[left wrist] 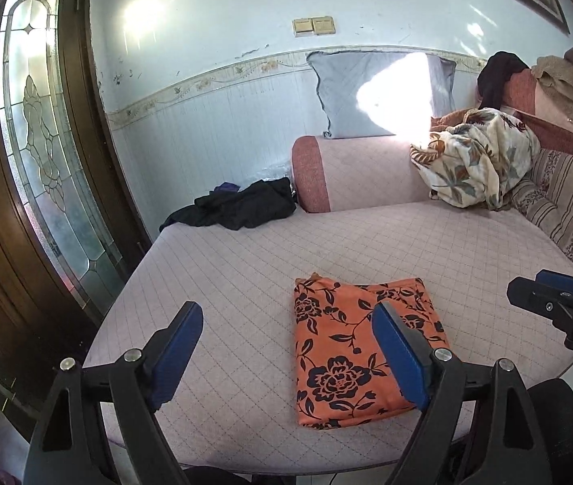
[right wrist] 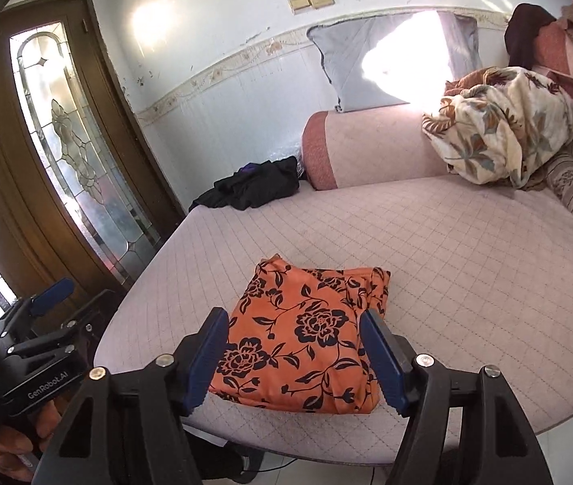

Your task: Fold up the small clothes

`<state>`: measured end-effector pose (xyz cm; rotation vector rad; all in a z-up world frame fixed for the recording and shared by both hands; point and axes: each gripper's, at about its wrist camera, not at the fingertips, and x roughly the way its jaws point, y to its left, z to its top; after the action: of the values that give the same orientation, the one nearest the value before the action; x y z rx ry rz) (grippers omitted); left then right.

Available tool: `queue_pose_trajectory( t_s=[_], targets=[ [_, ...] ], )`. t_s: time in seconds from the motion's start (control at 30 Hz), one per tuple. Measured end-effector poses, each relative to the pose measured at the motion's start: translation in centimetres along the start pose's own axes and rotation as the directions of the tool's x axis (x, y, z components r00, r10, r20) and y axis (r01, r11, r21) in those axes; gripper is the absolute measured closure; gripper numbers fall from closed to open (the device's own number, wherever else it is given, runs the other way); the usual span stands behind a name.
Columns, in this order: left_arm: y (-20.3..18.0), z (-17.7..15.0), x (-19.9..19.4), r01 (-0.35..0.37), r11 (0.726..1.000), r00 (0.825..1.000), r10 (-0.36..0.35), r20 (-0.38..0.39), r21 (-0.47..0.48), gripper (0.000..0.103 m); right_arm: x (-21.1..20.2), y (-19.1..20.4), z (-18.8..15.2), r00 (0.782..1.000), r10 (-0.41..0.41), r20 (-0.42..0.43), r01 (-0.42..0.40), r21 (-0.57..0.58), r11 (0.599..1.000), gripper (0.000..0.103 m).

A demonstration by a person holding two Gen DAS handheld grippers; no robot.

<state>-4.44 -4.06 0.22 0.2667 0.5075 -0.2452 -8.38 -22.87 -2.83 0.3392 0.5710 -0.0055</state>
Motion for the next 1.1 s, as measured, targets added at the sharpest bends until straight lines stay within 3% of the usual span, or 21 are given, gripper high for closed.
queue_pose_trajectory(
  t_s=[0.73, 0.93, 1.1],
  targets=[
    [-0.1, -0.5, 1.5, -0.023, 1.0, 0.999, 0.022, -0.044, -0.018, 0.017, 1.0, 0.5, -0.4, 1.0, 0.013, -0.011, -0.013, 0.004, 1.0, 0.032],
    [0.4, -0.4, 1.4, -0.042, 0.998, 0.998, 0.041, -0.043, -0.044, 0.017, 0.5, 1.2, -0.3, 1.0, -0.014, 0.023, 0.014, -0.021, 1.0, 0.032],
    [1.5, -0.2, 0.8, -0.104, 0.991, 0.995, 0.103, -0.016, -0.087, 0.005, -0.3, 1.8, -0.1, 0.994, -0.072, 0.076, 0.076, -0.048, 0.996, 0.032]
  ],
)
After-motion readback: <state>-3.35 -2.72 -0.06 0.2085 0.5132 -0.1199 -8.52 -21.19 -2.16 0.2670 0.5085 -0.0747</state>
